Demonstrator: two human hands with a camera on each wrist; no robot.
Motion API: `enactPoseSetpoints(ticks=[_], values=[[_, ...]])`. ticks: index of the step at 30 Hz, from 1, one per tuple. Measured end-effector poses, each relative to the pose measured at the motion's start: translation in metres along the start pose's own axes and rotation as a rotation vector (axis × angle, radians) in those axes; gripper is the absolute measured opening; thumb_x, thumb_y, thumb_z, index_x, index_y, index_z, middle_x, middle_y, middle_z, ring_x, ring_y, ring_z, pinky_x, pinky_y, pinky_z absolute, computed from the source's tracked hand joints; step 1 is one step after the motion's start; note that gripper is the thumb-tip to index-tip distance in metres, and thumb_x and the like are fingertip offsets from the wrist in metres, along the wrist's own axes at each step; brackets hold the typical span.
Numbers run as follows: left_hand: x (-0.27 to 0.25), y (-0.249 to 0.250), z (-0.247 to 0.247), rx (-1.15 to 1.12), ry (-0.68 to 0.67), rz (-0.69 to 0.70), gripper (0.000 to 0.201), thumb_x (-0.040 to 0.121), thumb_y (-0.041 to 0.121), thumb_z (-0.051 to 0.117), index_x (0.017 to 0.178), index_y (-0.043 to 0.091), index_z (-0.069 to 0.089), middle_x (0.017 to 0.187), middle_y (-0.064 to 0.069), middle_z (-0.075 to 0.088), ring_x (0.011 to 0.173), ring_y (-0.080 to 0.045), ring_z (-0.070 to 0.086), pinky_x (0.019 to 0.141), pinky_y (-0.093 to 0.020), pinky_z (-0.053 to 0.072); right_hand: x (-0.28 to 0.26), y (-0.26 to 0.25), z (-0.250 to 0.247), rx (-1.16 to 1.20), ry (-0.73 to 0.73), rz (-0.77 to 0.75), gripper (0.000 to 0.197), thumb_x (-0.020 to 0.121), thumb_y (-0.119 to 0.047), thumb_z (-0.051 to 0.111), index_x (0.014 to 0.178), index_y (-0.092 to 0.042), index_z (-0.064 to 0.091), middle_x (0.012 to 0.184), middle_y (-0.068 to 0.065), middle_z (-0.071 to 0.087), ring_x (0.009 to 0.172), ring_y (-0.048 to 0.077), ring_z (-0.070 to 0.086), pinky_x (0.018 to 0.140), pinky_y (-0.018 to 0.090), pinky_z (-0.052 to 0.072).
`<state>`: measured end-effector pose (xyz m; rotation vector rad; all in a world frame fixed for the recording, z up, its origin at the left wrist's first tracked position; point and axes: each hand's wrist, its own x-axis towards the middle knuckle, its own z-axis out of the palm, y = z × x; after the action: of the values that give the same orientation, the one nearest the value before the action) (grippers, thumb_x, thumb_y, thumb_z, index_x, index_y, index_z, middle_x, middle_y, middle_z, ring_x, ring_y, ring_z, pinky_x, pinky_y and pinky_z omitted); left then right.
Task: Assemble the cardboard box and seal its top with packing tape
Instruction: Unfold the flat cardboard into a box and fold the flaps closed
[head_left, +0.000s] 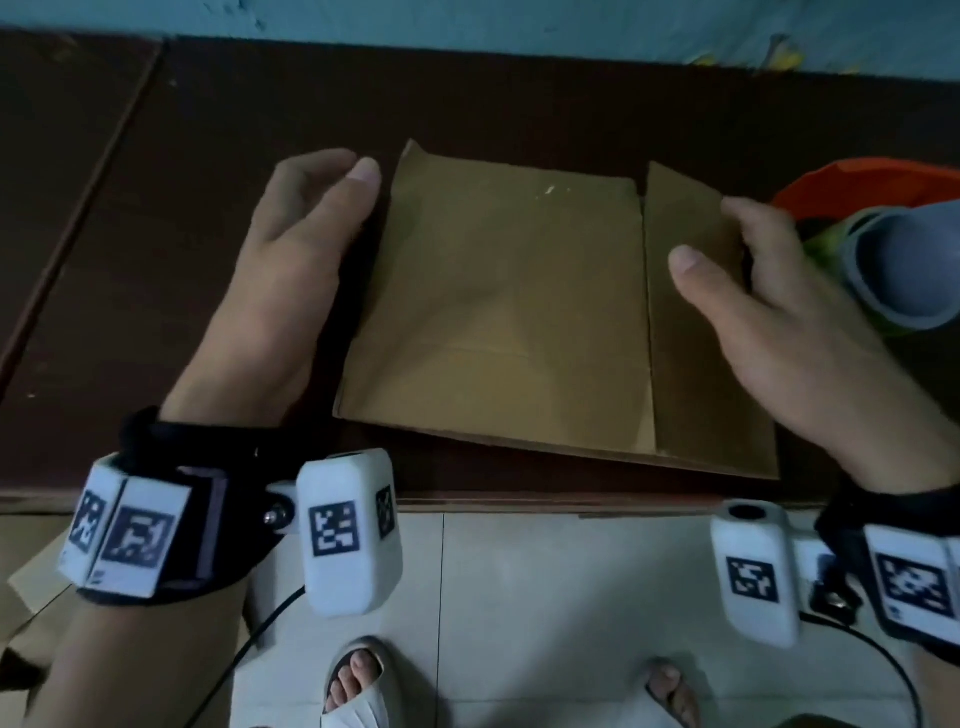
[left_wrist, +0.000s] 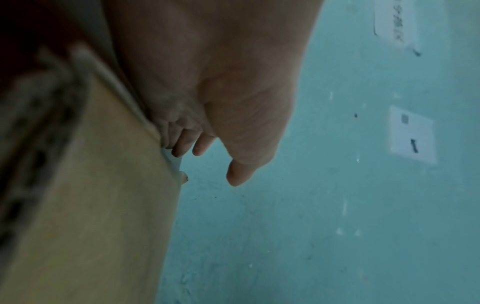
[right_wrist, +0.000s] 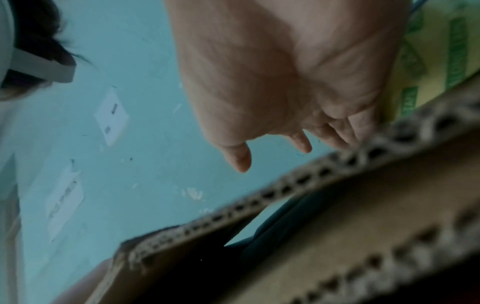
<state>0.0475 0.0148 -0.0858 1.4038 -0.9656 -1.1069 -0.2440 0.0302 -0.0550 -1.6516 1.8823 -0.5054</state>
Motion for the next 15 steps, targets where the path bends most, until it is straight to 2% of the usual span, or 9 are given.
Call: enactPoseSetpoints(ticks=[2, 6, 8, 11, 13, 15], values=[[-0.008, -0.002, -0.003, 0.002, -0.004, 0.032, 0.047, 0.090, 0.051, 0.063, 0.132, 0.030, 0.060, 0.135, 0.008, 0.066, 0.121, -0.002, 0.064, 0.096, -0.023, 0.050, -0.005, 0.001, 0.002, -0.027, 0.018, -0.008, 0.074, 0.093, -0.073, 0.040, 0.156, -0.043, 0.014, 0.160, -0.013, 0.034, 0.141, 0.015, 0.042, 0.108, 0.046, 0.041], [-0.014, -0.008, -0.006, 0.075, 0.034, 0.094, 0.041, 0.096, 0.045, 0.064, 0.132, 0.026, 0.060, 0.127, 0.012, 0.069, 0.112, 0.003, 0.066, 0.094, -0.020, 0.053, -0.010, 0.006, 0.006, -0.079, 0.054, -0.006, 0.074, 0.094, -0.071, 0.039, 0.157, -0.041, 0.014, 0.164, -0.010, 0.029, 0.144, 0.017, 0.037, 0.101, 0.038, 0.035], [-0.016, -0.007, -0.008, 0.092, 0.029, 0.101, 0.038, 0.096, 0.046, 0.063, 0.129, 0.026, 0.063, 0.125, 0.010, 0.069, 0.111, -0.001, 0.066, 0.092, -0.022, 0.052, -0.013, 0.007, 0.007, -0.090, 0.055, -0.031, 0.074, 0.095, -0.071, 0.038, 0.158, -0.039, 0.015, 0.165, -0.009, 0.026, 0.147, 0.018, 0.033, 0.106, 0.038, 0.033], [-0.018, -0.006, -0.008, 0.085, 0.001, 0.087, 0.038, 0.092, 0.053, 0.064, 0.123, 0.031, 0.065, 0.127, 0.006, 0.069, 0.117, -0.009, 0.065, 0.096, -0.029, 0.051, -0.015, 0.009, 0.009, -0.063, 0.082, -0.076, 0.075, 0.097, -0.069, 0.039, 0.159, -0.033, 0.018, 0.166, -0.007, 0.025, 0.150, 0.018, 0.030, 0.113, 0.039, 0.031], [-0.021, -0.005, -0.005, 0.032, -0.038, 0.079, 0.038, 0.094, 0.050, 0.064, 0.123, 0.026, 0.065, 0.127, 0.003, 0.069, 0.120, -0.013, 0.065, 0.098, -0.030, 0.051, -0.017, 0.012, 0.013, -0.061, 0.097, -0.104, 0.077, 0.097, -0.066, 0.042, 0.160, -0.028, 0.019, 0.167, -0.004, 0.025, 0.150, 0.019, 0.029, 0.115, 0.038, 0.029], [-0.026, -0.004, 0.001, -0.057, -0.084, 0.074, 0.041, 0.097, 0.045, 0.063, 0.126, 0.017, 0.064, 0.119, 0.001, 0.072, 0.113, -0.013, 0.069, 0.091, -0.027, 0.054, -0.022, 0.015, 0.016, -0.052, 0.098, -0.121, 0.080, 0.098, -0.064, 0.045, 0.161, -0.024, 0.017, 0.166, -0.002, 0.026, 0.150, 0.020, 0.030, 0.115, 0.036, 0.028]])
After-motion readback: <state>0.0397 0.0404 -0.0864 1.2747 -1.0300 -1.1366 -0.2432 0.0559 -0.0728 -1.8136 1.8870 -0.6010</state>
